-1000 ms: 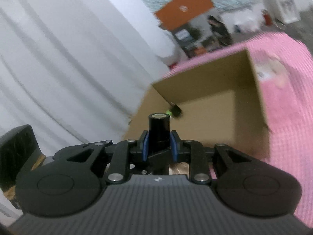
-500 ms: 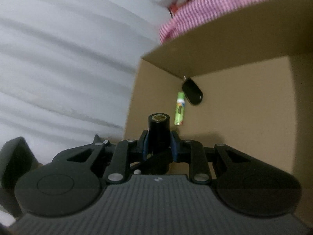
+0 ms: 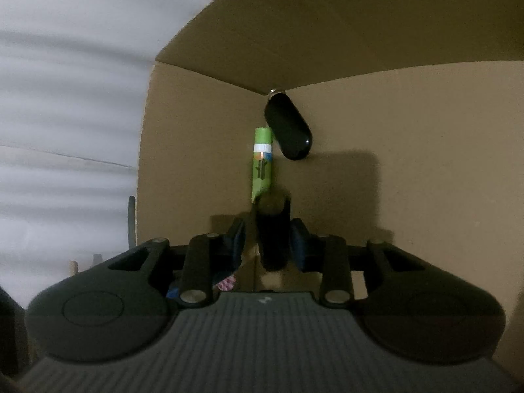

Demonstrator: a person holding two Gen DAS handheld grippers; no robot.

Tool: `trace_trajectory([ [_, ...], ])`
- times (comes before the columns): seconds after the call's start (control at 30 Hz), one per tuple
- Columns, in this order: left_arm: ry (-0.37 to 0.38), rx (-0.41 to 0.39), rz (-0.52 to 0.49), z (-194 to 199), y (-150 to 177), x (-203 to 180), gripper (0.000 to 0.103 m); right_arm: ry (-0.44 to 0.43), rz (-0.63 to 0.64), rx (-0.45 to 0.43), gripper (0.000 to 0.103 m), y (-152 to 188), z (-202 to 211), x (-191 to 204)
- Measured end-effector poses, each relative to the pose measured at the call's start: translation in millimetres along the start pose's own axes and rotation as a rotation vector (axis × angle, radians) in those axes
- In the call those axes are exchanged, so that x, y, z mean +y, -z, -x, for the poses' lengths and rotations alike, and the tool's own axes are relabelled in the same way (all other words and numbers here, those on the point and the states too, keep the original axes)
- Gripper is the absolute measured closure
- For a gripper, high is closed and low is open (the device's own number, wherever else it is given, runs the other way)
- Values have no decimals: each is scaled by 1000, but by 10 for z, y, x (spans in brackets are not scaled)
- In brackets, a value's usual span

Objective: Organize rigid objects
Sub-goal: 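Lower the black cylinder into the box and open the right gripper, then move the right gripper back toward the pink bowl and tape roll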

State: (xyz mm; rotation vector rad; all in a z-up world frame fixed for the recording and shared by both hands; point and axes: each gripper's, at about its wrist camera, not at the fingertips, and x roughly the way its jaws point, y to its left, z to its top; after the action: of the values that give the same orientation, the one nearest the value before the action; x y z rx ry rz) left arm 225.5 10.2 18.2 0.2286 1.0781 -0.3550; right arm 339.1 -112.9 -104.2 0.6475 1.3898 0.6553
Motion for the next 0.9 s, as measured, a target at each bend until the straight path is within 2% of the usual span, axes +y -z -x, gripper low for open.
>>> trace_trajectory([
  [0.07,-14,-24,-5,33,-22,-31,55,-7,-4,-9,68,21,33,5],
  [0.17,-45,-87,-22,174,7,-79,50,-16,3,-38,59,87,104,18],
  [0.43,-48,-241,-40,723,180,-213,36,-68,52,-169,55,406,703,34],
  [0.57,-39,-317,-61,1018,366,-324,24,-93,110,-260,54,781,1152,71],
  [0.63,-10,-351,-57,1145,519,-381,18,-97,153,-312,54,1020,1284,186],
  [0.77,31,-384,-37,1226,807,-481,15,-94,234,-417,50,1534,1692,234],
  [0.9,70,-387,-18,1173,1123,-605,14,-42,277,-503,47,2029,1829,45],
])
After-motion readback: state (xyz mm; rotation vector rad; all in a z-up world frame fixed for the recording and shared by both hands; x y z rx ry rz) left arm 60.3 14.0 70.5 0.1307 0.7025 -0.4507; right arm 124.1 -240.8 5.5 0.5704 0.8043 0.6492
